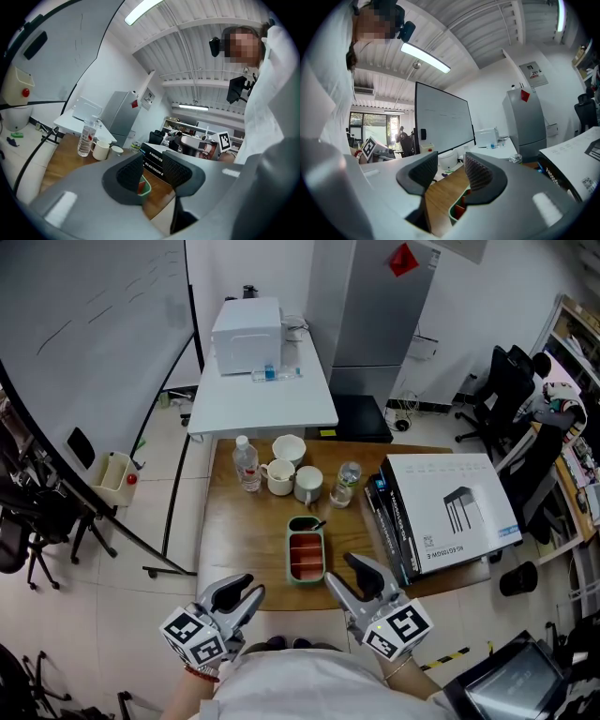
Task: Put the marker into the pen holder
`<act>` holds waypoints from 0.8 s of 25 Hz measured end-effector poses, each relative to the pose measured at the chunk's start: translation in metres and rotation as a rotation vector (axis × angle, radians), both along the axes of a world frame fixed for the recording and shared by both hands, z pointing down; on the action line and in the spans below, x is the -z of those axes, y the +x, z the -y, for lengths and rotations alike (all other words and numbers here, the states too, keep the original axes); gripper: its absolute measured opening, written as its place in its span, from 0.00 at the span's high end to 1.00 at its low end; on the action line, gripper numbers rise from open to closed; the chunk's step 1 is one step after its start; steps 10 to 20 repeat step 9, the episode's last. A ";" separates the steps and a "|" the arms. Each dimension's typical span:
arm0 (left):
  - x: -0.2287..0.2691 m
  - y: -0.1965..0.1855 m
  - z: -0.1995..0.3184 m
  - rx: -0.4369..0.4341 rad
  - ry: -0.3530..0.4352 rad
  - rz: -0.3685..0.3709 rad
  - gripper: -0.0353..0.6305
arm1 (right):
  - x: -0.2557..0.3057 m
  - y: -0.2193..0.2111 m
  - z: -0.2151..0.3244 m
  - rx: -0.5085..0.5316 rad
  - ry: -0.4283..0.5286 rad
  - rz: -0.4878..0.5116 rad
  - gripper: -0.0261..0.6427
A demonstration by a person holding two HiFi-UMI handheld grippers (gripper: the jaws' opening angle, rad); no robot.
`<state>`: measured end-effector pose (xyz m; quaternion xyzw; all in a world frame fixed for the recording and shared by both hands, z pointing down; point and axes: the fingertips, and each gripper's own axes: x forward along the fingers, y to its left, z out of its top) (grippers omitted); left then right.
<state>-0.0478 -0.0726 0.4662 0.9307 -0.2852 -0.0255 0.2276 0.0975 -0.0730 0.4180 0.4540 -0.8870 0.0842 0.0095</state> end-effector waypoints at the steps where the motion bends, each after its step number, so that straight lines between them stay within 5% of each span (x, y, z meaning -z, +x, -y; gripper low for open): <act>1: 0.000 0.000 0.000 0.001 0.000 0.000 0.75 | 0.001 -0.001 0.001 0.005 0.003 -0.003 0.71; 20: 0.002 0.001 0.001 -0.005 0.004 0.001 0.75 | 0.005 0.001 0.006 -0.003 -0.008 0.021 0.71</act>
